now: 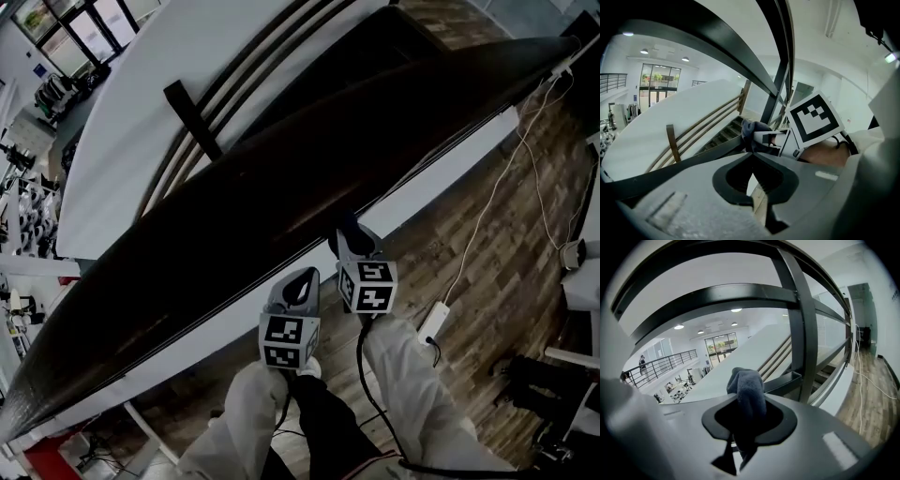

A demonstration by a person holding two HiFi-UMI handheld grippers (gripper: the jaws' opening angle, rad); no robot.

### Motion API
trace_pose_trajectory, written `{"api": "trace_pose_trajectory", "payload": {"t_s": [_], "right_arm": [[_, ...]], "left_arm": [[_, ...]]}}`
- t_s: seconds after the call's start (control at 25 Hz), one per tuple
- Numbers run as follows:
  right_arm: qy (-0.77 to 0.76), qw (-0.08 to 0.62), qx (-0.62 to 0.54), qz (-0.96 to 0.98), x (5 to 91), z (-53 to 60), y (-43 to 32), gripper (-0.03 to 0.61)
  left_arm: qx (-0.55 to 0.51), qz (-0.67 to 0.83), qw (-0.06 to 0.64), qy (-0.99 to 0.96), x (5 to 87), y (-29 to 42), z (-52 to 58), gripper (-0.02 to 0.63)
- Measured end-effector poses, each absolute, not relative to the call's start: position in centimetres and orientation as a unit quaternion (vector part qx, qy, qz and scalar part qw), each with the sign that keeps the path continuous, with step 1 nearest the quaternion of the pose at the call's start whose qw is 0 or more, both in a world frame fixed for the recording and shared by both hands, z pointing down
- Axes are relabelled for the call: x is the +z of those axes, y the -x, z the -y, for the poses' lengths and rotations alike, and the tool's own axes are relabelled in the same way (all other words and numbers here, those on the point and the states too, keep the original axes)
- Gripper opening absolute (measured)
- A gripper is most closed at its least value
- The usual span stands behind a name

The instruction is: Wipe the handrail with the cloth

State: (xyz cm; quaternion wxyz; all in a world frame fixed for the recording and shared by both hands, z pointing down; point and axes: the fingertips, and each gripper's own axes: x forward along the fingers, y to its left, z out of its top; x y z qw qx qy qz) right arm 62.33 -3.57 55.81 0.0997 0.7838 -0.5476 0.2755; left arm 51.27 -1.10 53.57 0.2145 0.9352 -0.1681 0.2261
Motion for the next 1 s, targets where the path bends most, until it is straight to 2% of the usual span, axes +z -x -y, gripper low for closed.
{"api": "trace_pose_trajectory", "payload": {"t_s": [0.36, 0.56, 0.8, 1.0], "right_arm": [[-0.816, 0.09, 0.27, 0.503, 55.8, 2.4, -70.5, 0.074], [-0.824, 0.098, 0.271, 0.488, 55.9, 1.9, -72.0, 0.074], [-0.828, 0.102, 0.269, 0.482, 54.7, 2.0, -69.7, 0.074], [-0.807, 0.122, 0.258, 0.517, 52.8, 2.9, -62.1, 0.074]], "left_arm": [[0.232, 0.139, 0.204, -0.941, 53.7, -54.4, 0.2, 0.003], [0.23, 0.147, 0.209, -0.939, 53.8, -53.8, 0.4, 0.003], [0.223, 0.174, 0.21, -0.936, 52.9, -49.4, 1.5, 0.003], [0.215, 0.214, 0.221, -0.927, 52.0, -42.7, 2.5, 0.003]]}}
